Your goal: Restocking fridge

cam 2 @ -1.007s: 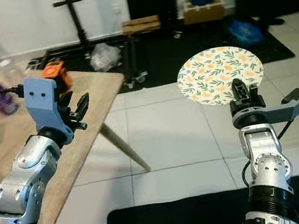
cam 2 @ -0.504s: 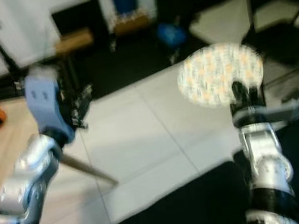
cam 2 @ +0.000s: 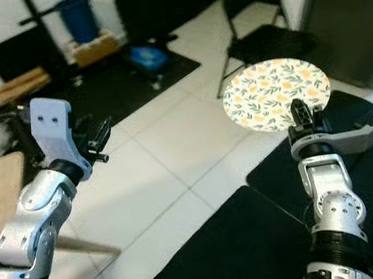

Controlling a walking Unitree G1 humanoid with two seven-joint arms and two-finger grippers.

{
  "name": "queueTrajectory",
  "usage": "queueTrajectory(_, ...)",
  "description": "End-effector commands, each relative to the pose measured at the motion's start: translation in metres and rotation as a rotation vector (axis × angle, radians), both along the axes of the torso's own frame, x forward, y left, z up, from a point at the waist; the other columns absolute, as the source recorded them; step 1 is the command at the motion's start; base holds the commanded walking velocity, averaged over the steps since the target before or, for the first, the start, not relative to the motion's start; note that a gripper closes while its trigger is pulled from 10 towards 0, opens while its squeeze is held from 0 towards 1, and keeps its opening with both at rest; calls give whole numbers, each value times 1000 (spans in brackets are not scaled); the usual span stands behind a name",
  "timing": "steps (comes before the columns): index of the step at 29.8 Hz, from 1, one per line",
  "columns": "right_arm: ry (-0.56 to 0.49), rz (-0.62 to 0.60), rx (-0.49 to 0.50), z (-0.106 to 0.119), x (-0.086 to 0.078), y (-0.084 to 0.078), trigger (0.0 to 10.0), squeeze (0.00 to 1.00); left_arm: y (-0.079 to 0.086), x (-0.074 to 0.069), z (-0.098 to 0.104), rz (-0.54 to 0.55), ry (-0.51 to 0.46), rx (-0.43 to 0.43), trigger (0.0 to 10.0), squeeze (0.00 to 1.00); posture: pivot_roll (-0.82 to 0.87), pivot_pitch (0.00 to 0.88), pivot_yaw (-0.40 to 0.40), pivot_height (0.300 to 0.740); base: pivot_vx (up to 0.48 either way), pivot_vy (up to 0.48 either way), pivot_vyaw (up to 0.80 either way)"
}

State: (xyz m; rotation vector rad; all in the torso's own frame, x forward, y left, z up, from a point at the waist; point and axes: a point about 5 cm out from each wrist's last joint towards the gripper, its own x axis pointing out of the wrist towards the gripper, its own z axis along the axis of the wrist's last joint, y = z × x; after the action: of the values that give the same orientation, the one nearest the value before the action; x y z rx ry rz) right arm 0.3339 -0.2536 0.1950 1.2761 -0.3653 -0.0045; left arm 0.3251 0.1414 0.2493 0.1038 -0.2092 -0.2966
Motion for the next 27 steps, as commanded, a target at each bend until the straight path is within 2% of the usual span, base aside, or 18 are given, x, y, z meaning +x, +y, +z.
queueTrajectory(1, -7, 8, -6, 1, 0, 2, 10000, 0, 2, -1, -4, 6, 9, 6, 10000, 0, 1, 155, 49, 737, 0, 0, -763)
queueTrajectory(27, -10, 10, -5, 2, -1, 3, 10000, 0, 1, 0, -4, 9, 9, 7, 10000, 0, -3, 160, 49, 737, 0, 0, -763)
